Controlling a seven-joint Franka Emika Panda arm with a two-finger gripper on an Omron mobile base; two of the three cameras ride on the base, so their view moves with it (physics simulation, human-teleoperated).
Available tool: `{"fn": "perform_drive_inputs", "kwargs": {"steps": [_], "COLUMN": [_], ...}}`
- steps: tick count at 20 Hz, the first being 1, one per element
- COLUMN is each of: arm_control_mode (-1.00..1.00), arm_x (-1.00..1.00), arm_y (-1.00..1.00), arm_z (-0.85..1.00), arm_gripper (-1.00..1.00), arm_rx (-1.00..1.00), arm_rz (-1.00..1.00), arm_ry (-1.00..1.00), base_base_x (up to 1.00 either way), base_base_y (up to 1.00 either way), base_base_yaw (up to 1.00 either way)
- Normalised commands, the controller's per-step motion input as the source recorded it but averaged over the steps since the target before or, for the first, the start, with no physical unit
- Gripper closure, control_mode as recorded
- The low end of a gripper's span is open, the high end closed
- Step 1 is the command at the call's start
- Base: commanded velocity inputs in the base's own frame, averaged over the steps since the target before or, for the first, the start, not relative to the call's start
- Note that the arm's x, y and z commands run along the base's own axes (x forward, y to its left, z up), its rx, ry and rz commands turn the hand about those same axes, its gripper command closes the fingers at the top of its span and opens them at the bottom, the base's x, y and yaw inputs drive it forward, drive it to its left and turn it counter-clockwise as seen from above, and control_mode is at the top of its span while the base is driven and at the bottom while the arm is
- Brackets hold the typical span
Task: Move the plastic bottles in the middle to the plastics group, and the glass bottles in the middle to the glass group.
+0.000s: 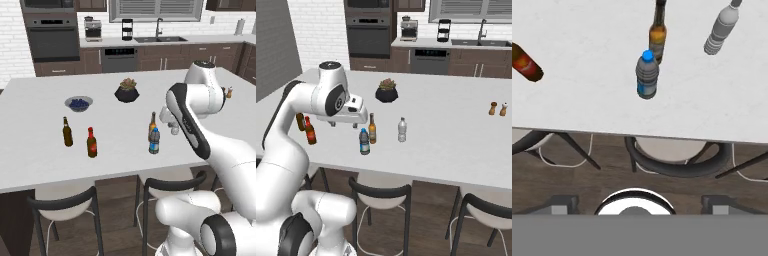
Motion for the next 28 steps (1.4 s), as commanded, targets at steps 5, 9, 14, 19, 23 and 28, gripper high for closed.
{"fn": "perform_drive_inputs", "kwargs": {"steps": [5,9,14,19,23,28], "arm_control_mode": [-1.00,-1.00,-1.00,-1.00,-1.00,-1.00], "arm_x": [0.10,0.66,0.80,0.72,0.64,0.31], "arm_y": [-0.15,-0.14,-0.04,0.04,0.11,0.09], "arm_z": [-0.57,-0.31,-0.10,0.00,-0.21,-0.28], "arm_gripper": [-1.00,-1.00,-1.00,-1.00,-1.00,-1.00], "arm_rx": [0.00,0.00,0.00,0.00,0.00,0.01], "arm_rz": [0.00,0.01,0.03,0.00,0.00,0.00], "arm_ry": [0.00,0.00,0.01,0.01,0.07,0.00], "base_base_x": [0.00,0.00,0.00,0.00,0.00,0.00], "base_base_y": [0.00,0.00,0.00,0.00,0.00,0.00], "base_base_yaw": [0.00,0.00,0.00,0.00,0.00,0.00]}}
